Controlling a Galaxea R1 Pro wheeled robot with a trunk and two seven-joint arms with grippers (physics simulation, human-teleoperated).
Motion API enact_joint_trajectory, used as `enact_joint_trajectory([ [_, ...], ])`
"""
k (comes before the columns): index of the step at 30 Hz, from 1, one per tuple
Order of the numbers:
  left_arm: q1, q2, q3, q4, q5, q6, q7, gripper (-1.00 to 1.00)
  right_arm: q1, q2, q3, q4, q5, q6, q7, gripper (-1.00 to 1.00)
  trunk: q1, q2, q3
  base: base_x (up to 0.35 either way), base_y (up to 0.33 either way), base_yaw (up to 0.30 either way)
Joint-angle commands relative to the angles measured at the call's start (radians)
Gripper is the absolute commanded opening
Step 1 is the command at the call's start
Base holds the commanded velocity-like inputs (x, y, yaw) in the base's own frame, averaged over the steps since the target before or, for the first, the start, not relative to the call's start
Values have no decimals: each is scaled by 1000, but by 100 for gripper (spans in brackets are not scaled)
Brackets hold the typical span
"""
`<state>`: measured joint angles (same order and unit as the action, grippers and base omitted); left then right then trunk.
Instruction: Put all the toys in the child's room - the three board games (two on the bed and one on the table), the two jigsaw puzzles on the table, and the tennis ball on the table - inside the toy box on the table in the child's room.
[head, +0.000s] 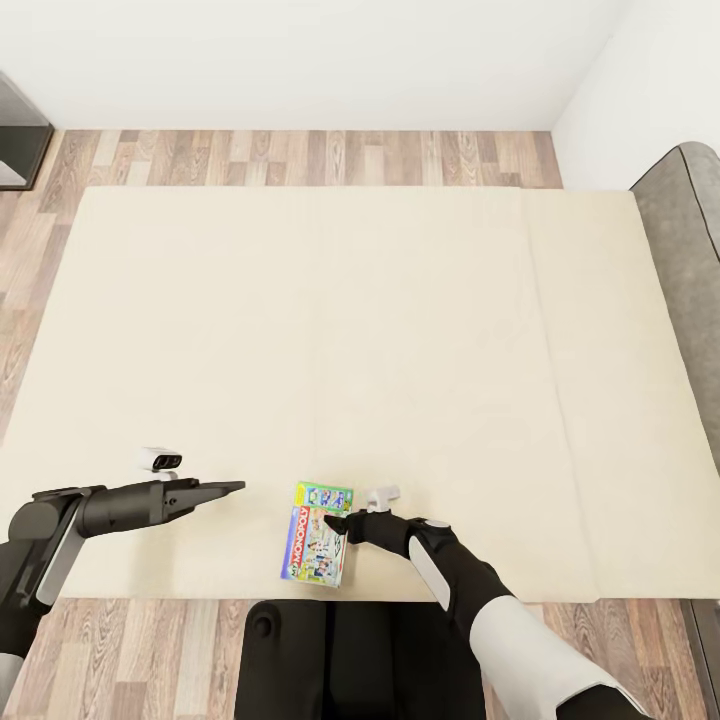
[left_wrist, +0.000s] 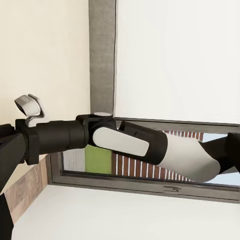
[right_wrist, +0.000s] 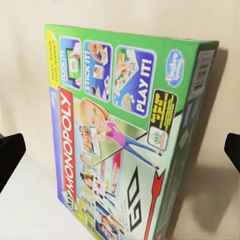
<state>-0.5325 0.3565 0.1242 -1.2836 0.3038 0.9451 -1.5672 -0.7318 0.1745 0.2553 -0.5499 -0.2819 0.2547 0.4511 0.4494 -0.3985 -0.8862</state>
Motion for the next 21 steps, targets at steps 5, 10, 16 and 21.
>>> enact_joint_trajectory([
  [5, 0, 1, 0, 0, 0, 11, -4, 100, 0, 0, 2, -1, -8, 5, 0, 100, 1, -2, -1, 0, 0, 0],
  [10, 0, 1, 0, 0, 0, 11, -4, 100, 0, 0, 4, -1, -9, 3, 0, 100, 1, -2, -1, 0, 0, 0],
  [16, -1, 1, 0, 0, 0, 11, -4, 100, 0, 0, 4, 0, -11, 2, 0, 100, 1, -2, -1, 0, 0, 46],
  [21, -1, 1, 0, 0, 0, 11, -4, 100, 0, 0, 4, 1, -11, 4, 0, 100, 1, -2, -1, 0, 0, 72],
])
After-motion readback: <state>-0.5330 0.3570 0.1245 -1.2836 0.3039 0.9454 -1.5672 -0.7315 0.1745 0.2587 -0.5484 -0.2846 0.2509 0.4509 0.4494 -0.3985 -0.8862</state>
